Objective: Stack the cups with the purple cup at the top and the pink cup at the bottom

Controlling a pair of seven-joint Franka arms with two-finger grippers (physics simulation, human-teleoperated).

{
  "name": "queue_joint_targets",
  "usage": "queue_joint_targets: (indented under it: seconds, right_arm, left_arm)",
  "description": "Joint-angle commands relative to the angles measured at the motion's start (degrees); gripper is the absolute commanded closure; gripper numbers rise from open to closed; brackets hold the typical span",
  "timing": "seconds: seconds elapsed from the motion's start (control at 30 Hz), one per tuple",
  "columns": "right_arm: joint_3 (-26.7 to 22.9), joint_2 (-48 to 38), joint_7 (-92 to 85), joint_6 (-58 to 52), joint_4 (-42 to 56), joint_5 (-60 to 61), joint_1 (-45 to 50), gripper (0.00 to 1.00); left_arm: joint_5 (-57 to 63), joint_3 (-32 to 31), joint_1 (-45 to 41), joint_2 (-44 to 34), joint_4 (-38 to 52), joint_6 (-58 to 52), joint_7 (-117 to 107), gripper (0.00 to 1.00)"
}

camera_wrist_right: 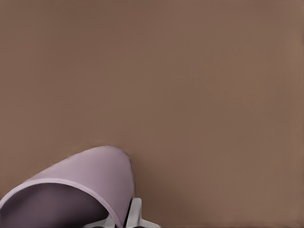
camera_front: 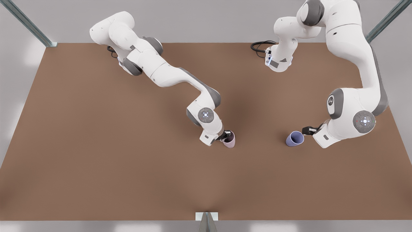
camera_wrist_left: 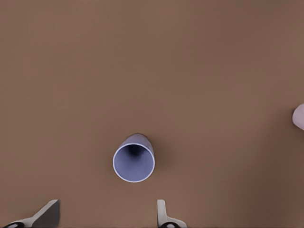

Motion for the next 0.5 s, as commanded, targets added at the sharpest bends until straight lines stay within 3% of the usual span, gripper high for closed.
queue_joint_targets:
  seconds: [0.0,0.07,0.13,0.23,0.47]
  right_arm:
    - [0.04,-0.11,10.00,-1.50,0.02,-2.28,0.08,0.79]
    - [-0.04,-0.11,9.91,-1.15,-0.07,-2.37,0.17,0.79]
    - [-0.13,-0.11,10.00,-0.97,-0.07,-2.72,0.87,0.12]
    - [-0.13,-0.02,9.92,-0.36,-0.07,-2.72,0.87,0.06]
    - [-0.13,0.42,9.91,0.87,-0.07,-2.72,0.96,0.03]
  left_arm:
    - [-0.18,0.35,0.35,0.09,-3.95,12.51,-0.03,0.00]
    - [-0.18,0.53,2.11,1.59,-7.21,16.47,-0.55,0.00]
    - [-0.18,0.70,2.81,3.08,-9.67,20.95,-1.96,0.00]
    - [-0.35,0.70,2.99,4.05,-12.92,22.98,-2.84,0.00]
    - [-0.35,0.62,3.25,6.07,-16.26,23.06,-2.75,0.00]
